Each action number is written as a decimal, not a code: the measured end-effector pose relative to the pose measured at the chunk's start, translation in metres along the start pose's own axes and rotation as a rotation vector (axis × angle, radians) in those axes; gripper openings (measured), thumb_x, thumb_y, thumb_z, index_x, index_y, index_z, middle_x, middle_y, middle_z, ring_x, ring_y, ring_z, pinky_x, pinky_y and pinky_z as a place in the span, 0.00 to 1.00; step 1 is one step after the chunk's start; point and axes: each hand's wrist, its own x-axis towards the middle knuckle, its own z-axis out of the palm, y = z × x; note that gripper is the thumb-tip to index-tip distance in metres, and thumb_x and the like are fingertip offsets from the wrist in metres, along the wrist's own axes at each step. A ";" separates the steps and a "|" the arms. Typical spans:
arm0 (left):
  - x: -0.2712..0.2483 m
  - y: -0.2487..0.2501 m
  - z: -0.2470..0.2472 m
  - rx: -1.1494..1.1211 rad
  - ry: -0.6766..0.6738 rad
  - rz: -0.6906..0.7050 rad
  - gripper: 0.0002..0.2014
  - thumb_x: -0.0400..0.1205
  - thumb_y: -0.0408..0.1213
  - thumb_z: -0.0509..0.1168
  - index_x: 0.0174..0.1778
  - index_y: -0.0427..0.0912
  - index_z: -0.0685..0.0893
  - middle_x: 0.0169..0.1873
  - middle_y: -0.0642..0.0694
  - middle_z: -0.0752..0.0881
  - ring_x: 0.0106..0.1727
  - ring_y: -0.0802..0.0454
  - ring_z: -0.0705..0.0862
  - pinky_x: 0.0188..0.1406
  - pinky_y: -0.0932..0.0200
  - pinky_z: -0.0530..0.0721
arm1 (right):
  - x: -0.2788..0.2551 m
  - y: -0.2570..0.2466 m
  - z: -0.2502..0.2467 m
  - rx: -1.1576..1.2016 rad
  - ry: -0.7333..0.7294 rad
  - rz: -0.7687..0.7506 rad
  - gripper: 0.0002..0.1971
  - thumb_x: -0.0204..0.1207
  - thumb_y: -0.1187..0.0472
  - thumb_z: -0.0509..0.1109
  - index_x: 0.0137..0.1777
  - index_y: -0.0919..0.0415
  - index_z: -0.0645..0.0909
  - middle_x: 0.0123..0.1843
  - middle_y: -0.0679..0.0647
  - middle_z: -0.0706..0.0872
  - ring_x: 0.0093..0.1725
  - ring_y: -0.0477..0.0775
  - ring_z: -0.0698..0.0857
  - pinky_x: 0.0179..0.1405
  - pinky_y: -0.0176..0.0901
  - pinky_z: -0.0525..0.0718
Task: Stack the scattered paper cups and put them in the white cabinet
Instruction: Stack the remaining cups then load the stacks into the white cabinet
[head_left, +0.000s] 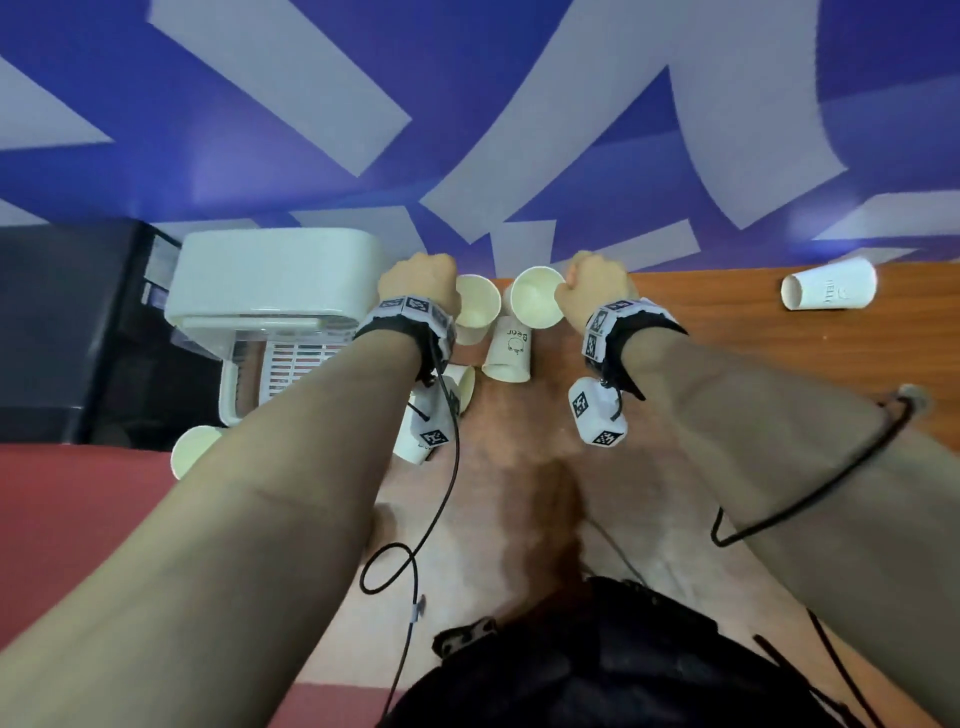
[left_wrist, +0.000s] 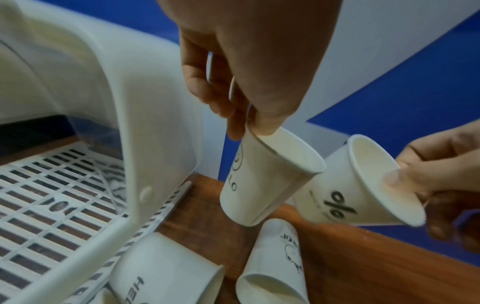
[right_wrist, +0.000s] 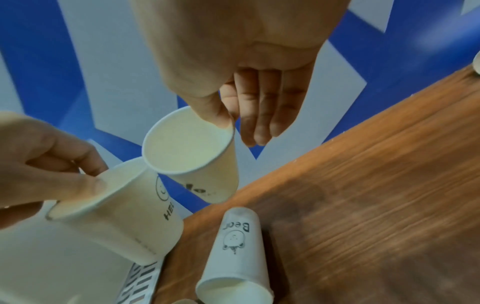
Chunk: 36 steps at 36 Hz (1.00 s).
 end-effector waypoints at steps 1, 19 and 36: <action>-0.007 -0.001 -0.004 -0.007 0.015 -0.001 0.08 0.79 0.31 0.62 0.53 0.37 0.81 0.48 0.35 0.86 0.42 0.38 0.80 0.39 0.52 0.77 | -0.008 0.001 -0.007 -0.004 0.012 -0.007 0.13 0.76 0.66 0.61 0.58 0.65 0.79 0.52 0.65 0.85 0.42 0.63 0.79 0.38 0.44 0.75; -0.162 -0.026 0.007 -0.258 0.056 -0.106 0.11 0.77 0.36 0.65 0.53 0.40 0.87 0.50 0.37 0.88 0.51 0.37 0.86 0.51 0.44 0.87 | -0.119 -0.015 -0.010 0.015 -0.003 -0.267 0.07 0.76 0.63 0.63 0.43 0.52 0.82 0.44 0.56 0.87 0.43 0.61 0.85 0.36 0.42 0.80; -0.201 -0.168 0.031 -0.366 0.182 0.020 0.09 0.80 0.39 0.63 0.46 0.43 0.88 0.46 0.42 0.87 0.49 0.41 0.84 0.48 0.54 0.79 | -0.179 -0.127 0.042 0.011 0.000 -0.253 0.09 0.73 0.64 0.62 0.40 0.54 0.83 0.37 0.55 0.89 0.40 0.61 0.88 0.44 0.51 0.90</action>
